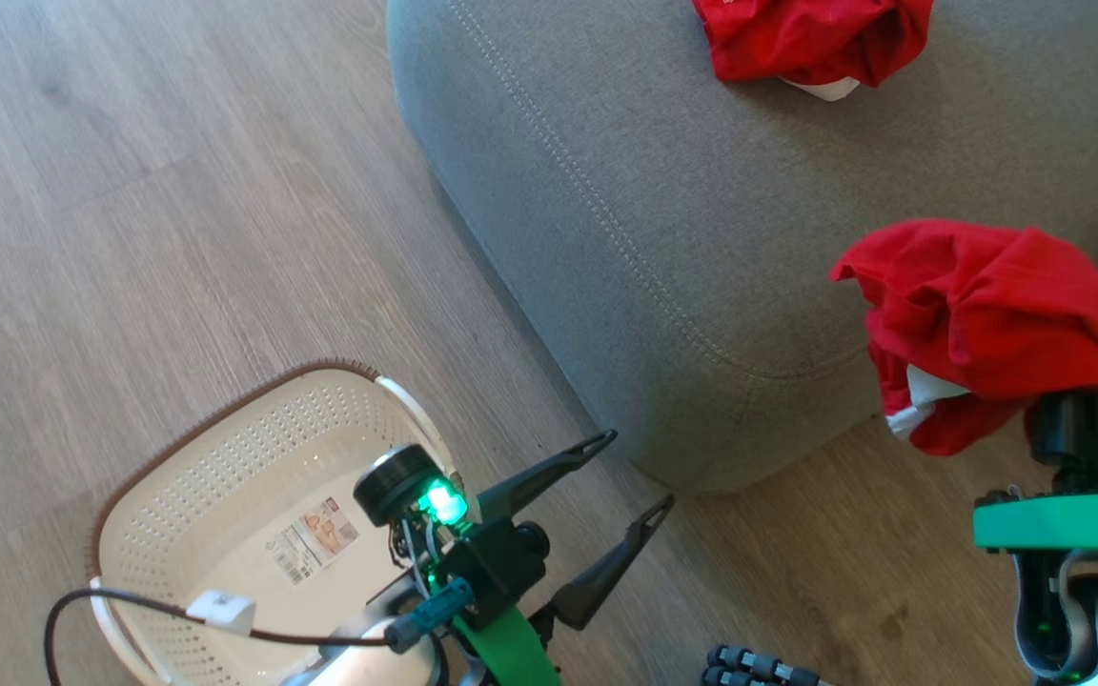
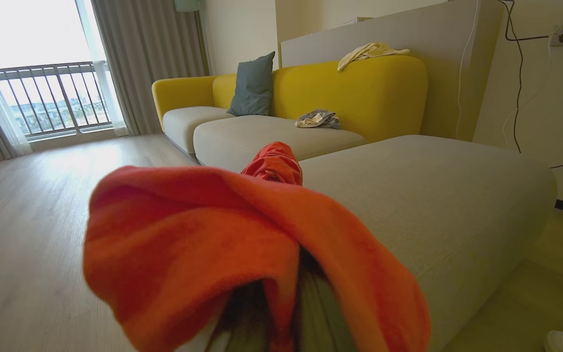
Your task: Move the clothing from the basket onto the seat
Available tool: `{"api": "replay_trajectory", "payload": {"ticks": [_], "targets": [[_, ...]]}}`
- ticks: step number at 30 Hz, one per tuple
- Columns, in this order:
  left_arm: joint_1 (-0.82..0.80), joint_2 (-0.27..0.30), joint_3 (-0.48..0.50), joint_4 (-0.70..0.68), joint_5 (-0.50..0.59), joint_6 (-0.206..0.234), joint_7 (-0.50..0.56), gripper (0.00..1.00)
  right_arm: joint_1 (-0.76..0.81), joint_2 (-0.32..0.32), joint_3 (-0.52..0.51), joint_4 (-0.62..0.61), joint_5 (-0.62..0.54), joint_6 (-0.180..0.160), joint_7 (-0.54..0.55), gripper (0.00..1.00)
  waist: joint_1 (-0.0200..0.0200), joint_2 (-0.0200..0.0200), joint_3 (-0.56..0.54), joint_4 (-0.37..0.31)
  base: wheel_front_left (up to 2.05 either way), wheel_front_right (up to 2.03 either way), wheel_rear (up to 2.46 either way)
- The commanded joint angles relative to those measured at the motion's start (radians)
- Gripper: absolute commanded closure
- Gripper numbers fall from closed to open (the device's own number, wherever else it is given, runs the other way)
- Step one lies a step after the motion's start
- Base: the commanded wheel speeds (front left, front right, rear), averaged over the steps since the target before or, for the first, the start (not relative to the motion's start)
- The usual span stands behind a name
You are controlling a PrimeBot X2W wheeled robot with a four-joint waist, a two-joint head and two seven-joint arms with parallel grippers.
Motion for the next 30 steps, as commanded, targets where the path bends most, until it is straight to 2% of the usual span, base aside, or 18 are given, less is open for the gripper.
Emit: {"api": "replay_trajectory", "payload": {"ticks": [1, 10, 17, 22, 30], "targets": [[-0.04, 0.011, 0.025, -0.032, -0.009, -0.001, -0.005, 0.0, -0.007, -0.009, 0.016, -0.039, 0.007, 0.0, -0.007, 1.0, 0.0, 0.0, 0.001, 0.0, 0.0, 0.0, 0.0], [-0.03, 0.015, 0.033, -0.033, -0.01, -0.001, -0.005, 0.0, -0.019, -0.009, 0.014, -0.041, -0.003, 0.0, -0.007, 1.0, 0.0, 0.0, -0.001, 0.004, 0.0, 0.0, 0.0], [-0.025, 0.033, 0.037, -0.042, 0.004, -0.001, -0.005, 0.0, -0.117, -0.009, 0.008, -0.07, -0.036, 0.0, -0.007, 1.0, 0.0, 0.0, 0.039, 0.003, 0.0, 0.0, 0.0], [-0.039, 0.074, 0.011, -0.048, 0.024, -0.001, -0.005, 0.0, -0.232, -0.02, 0.004, -0.087, -0.044, 0.0, -0.007, 1.0, 0.0, 0.0, 0.109, 0.013, 0.0, 0.0, 0.0], [-0.086, 0.158, -0.041, -0.066, 0.027, -0.001, -0.005, 0.0, -0.466, -0.109, -0.053, -0.054, 0.002, 0.0, -0.007, 1.0, 0.0, 0.0, 0.249, 0.058, 0.0, 0.0, 0.0]]}}
